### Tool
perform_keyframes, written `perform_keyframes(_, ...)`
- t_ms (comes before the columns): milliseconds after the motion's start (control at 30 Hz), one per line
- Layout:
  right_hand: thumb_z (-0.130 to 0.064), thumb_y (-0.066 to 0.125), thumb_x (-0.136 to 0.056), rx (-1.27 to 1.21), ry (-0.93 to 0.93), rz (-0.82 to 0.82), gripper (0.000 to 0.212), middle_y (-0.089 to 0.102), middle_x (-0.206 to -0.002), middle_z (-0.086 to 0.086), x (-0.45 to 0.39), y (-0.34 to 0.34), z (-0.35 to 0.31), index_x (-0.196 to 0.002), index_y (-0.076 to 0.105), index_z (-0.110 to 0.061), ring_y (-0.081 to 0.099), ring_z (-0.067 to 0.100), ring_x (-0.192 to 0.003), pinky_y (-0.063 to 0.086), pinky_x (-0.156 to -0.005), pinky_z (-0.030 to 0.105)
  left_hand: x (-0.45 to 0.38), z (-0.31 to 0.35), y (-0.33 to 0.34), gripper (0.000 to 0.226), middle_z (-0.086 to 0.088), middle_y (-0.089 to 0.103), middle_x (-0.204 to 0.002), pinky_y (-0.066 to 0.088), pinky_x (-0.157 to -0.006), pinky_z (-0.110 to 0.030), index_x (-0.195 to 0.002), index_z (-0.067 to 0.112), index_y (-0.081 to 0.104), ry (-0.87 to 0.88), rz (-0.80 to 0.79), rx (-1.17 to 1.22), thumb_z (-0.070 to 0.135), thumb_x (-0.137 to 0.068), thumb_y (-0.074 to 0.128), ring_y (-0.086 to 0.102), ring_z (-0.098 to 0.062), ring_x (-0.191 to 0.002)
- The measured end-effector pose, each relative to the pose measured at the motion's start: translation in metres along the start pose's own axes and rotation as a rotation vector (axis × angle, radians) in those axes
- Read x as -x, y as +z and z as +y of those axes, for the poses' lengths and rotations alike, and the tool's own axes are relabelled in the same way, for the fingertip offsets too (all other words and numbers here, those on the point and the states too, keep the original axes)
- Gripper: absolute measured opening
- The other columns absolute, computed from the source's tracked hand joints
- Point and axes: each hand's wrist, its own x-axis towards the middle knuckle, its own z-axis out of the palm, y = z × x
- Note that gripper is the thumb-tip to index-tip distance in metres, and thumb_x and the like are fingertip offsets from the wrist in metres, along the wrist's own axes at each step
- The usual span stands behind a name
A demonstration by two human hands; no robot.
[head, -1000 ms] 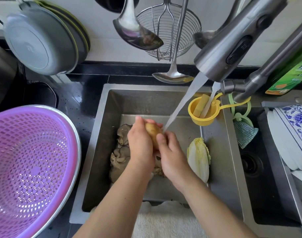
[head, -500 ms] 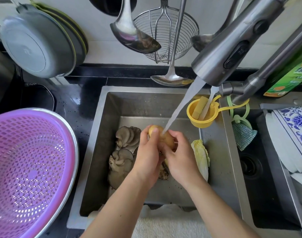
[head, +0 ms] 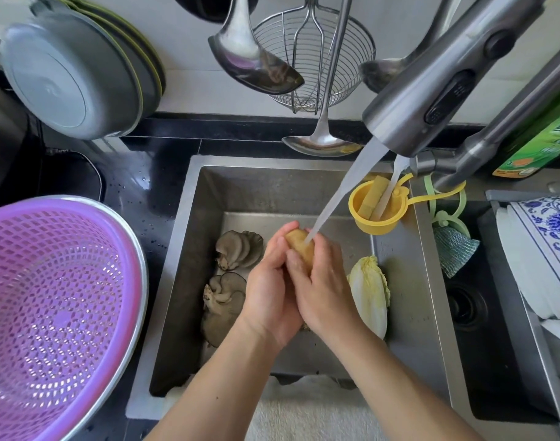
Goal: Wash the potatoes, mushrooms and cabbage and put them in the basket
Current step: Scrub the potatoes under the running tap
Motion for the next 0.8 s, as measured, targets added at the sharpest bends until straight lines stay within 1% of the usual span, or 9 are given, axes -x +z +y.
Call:
perform_keyframes(67, -0.046, 0.046, -0.103, -0.019, 0.055, 0.064, 0.025, 0.055, -0.116, -0.002, -0.006, 0.003, -0.007, -0.117, 0.053, -0.027, 0.055, 0.017, -0.106, 0.048, -0.091, 0.040, 0.002, -0.003, 0.002, 0.033, -0.013, 0.073, -0.118, 0.063, -0.085, -0.038, -0.134, 0.019, 0.061, -0.004, 0.001, -0.006, 0.022, -0.111, 0.037, 0.073, -0.026, -0.104)
perform_keyframes(133, -0.046, 0.038, -0.106, -0.046, 0.138, 0.082, 0.026, 0.062, -0.107, 0.002, -0.015, 0.004, -0.009, -0.102, 0.053, -0.024, 0.058, 0.026, -0.106, 0.048, -0.092, 0.046, 0.003, -0.007, 0.005, 0.032, -0.011, 0.074, -0.117, 0.061, -0.091, -0.040, -0.134, 0.018, 0.059, 0.005, 0.017, -0.029, 0.023, -0.111, 0.037, 0.073, -0.026, -0.106)
perform_keyframes(233, -0.045, 0.032, -0.109, -0.203, 0.165, -0.044, 0.032, 0.066, -0.113, -0.002, -0.022, -0.003, -0.002, -0.111, 0.060, -0.029, 0.062, 0.020, -0.110, 0.049, -0.101, 0.048, -0.004, -0.005, 0.002, 0.035, -0.016, 0.071, -0.131, 0.050, -0.110, -0.052, -0.139, 0.016, 0.057, 0.042, 0.066, -0.042, 0.026, -0.113, 0.035, 0.066, -0.034, -0.124)
perform_keyframes(333, -0.038, 0.042, -0.110, -0.319, 0.129, -0.376, 0.025, 0.056, -0.121, -0.032, -0.011, -0.015, 0.001, -0.128, 0.047, -0.055, 0.054, -0.013, -0.115, 0.045, -0.102, 0.018, -0.012, 0.003, -0.002, 0.037, -0.019, 0.066, -0.138, 0.051, -0.108, -0.051, -0.140, 0.016, 0.058, 0.042, 0.113, -0.038, 0.028, -0.114, 0.034, 0.064, -0.035, -0.129)
perform_keyframes(400, -0.042, 0.048, -0.107, -0.196, 0.089, -0.323, 0.029, 0.059, -0.124, -0.025, -0.009, -0.015, 0.004, -0.135, 0.046, -0.048, 0.057, -0.005, -0.118, 0.046, -0.098, 0.019, -0.012, 0.001, -0.003, 0.035, -0.018, 0.069, -0.133, 0.049, -0.111, -0.051, -0.140, 0.015, 0.057, 0.031, 0.092, -0.048, 0.025, -0.114, 0.036, 0.065, -0.034, -0.127)
perform_keyframes(467, -0.053, 0.046, -0.103, -0.090, 0.129, -0.160, 0.026, 0.066, -0.119, -0.006, -0.012, -0.010, -0.002, -0.118, 0.052, -0.032, 0.062, 0.017, -0.113, 0.050, -0.095, 0.039, -0.009, -0.007, -0.002, 0.033, -0.016, 0.073, -0.120, 0.048, -0.113, -0.052, -0.139, 0.013, 0.057, 0.033, 0.066, -0.084, 0.021, -0.113, 0.037, 0.069, -0.032, -0.117)
perform_keyframes(567, -0.048, 0.034, -0.107, -0.106, 0.284, -0.009, 0.030, 0.063, -0.103, 0.004, -0.021, -0.009, -0.012, -0.100, 0.048, -0.023, 0.060, 0.033, -0.107, 0.048, -0.090, 0.046, -0.004, -0.018, 0.000, 0.032, -0.015, 0.075, -0.117, 0.046, -0.114, -0.053, -0.136, 0.011, 0.056, 0.061, 0.039, -0.138, 0.016, -0.113, 0.035, 0.070, -0.030, -0.113)
perform_keyframes(700, -0.044, 0.034, -0.110, -0.281, 0.205, -0.177, 0.030, 0.065, -0.120, -0.004, -0.017, -0.007, 0.001, -0.120, 0.057, -0.030, 0.062, 0.018, -0.117, 0.049, -0.105, 0.049, -0.011, -0.005, -0.004, 0.034, -0.021, 0.071, -0.129, 0.051, -0.108, -0.053, -0.138, 0.018, 0.058, 0.078, 0.128, -0.103, 0.025, -0.114, 0.035, 0.069, -0.035, -0.120)
perform_keyframes(800, -0.042, 0.043, -0.108, -0.257, 0.148, -0.200, 0.024, 0.065, -0.119, -0.005, -0.008, -0.004, 0.005, -0.127, 0.053, -0.031, 0.062, 0.015, -0.113, 0.052, -0.097, 0.039, -0.012, 0.001, -0.006, 0.036, -0.023, 0.069, -0.132, 0.051, -0.108, -0.055, -0.137, 0.017, 0.059, 0.071, 0.124, -0.150, 0.029, -0.114, 0.034, 0.068, -0.037, -0.122)
